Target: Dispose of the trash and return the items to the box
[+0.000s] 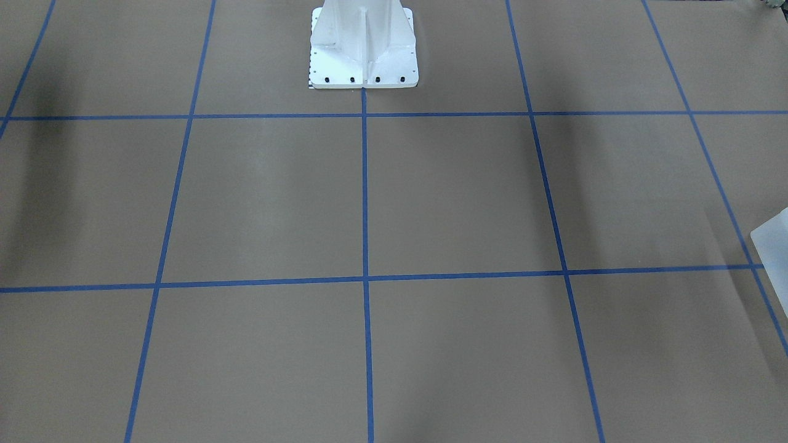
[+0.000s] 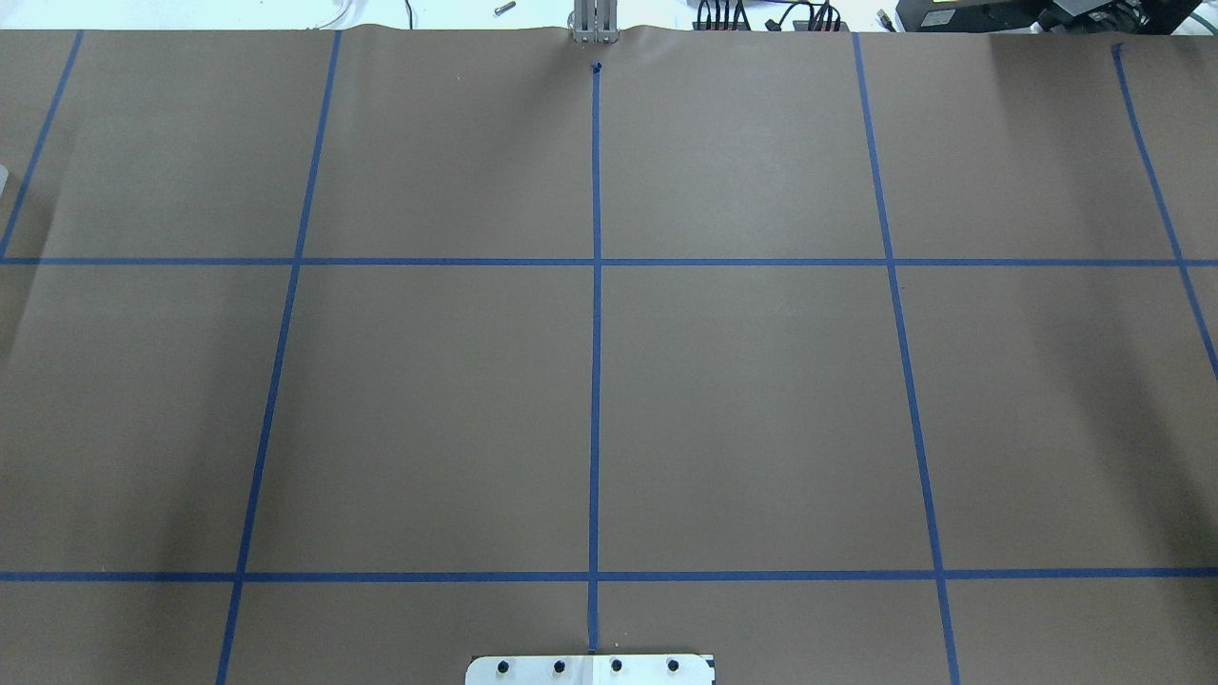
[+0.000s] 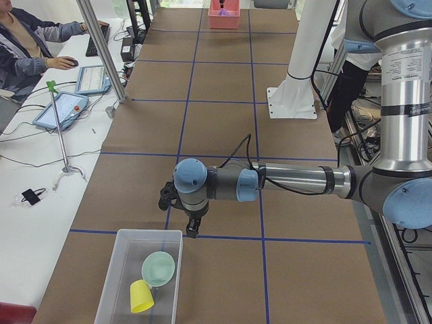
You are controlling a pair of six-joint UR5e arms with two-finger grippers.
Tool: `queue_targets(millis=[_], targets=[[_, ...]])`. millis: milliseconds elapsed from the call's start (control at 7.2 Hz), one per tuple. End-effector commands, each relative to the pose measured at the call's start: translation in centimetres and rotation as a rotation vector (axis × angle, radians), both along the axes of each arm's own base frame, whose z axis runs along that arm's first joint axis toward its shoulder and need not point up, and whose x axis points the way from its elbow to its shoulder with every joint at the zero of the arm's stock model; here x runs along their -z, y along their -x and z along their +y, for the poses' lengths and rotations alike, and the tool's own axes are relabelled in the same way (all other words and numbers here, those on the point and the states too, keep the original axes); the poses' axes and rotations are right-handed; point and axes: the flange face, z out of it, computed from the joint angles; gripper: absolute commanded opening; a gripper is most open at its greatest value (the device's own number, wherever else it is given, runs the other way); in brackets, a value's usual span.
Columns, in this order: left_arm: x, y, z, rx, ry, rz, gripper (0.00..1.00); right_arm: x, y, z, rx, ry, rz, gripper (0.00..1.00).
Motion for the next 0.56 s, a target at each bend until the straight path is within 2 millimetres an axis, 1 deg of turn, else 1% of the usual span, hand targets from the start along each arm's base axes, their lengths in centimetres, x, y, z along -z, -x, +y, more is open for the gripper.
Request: queue_targets(millis=[0,139,278,417], targets=[[0.3,0.0,-0.3,-0.001,-0.009,0.0,0.98,-0.5,0.1,-0.2,0.002,0.008,0.0,1.0],[0.7,0.0,-0.5,-0.002,-0.018,0.0,0.98,-0.3,0.1,-0.4,0.002,0.003,0.0,1.0],[1.3,0.2,-0.1,0.004,-0.026,-0.011,0.98,-0.2,0.1,-0.5,0.002,0.0,-0.001,1.0],[1.1,0.4,0.7,0.008,-0.068,-0.011,0.98,-0.2,0.1,-0.6,0.001,0.001,0.0,1.0]])
